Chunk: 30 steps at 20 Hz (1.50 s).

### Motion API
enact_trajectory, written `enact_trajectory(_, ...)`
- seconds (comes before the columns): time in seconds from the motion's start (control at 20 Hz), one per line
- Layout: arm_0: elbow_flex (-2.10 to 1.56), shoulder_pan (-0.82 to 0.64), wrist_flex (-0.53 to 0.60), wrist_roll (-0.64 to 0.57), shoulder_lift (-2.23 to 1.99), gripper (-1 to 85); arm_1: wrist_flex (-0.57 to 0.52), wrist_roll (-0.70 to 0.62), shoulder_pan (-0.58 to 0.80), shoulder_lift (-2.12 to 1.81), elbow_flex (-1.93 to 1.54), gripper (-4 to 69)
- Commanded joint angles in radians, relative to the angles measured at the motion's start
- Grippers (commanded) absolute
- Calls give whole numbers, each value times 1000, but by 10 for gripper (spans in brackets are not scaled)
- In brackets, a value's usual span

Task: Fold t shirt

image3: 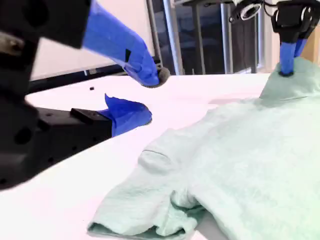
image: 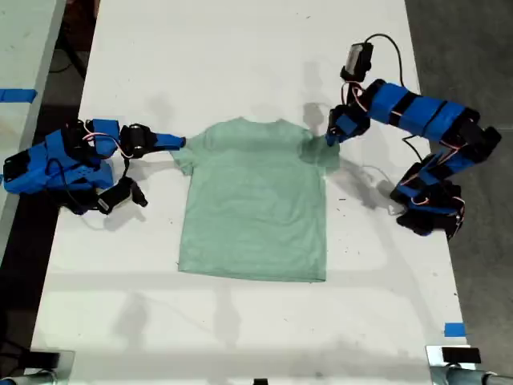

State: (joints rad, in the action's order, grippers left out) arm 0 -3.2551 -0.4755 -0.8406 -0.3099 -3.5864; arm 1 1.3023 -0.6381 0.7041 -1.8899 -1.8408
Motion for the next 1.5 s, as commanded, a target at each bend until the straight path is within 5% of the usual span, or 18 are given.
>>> enact_trajectory(0.0, -34, -43, -17, 38, -9, 79, 86, 3, -160, 81, 333, 1)
enact_trajectory(0.25, -34, -77, -60, 48, -9, 81, 144, 12, -365, 543, 854, 9)
enact_trajectory(0.4, -34, -83, -80, 84, -9, 79, 193, 21, -367, 637, 954, 144)
enact_trajectory(0.65, -34, -92, -80, 86, -9, 75, 388, 8, -279, 242, 885, 292)
enact_trajectory(0.7, -34, -92, -80, 87, -9, 73, 416, 9, -267, 146, 834, 287)
enact_trajectory(0.8, -34, -92, -80, 89, -9, 72, 426, 57, -267, -72, 632, -2)
enact_trajectory(0.95, -34, -91, -80, 89, -9, 70, 339, 146, -334, -385, 202, -2)
enact_trajectory(1.2, -34, -69, -69, 87, -9, 29, -67, 298, -621, -1192, -862, -2)
enact_trajectory(1.3, -34, -89, -63, 87, -9, 19, 61, 290, -635, -1632, -1172, -1)
enact_trajectory(1.45, -34, -152, -63, 20, -9, 17, 21, 198, -611, -1614, -1229, 6)
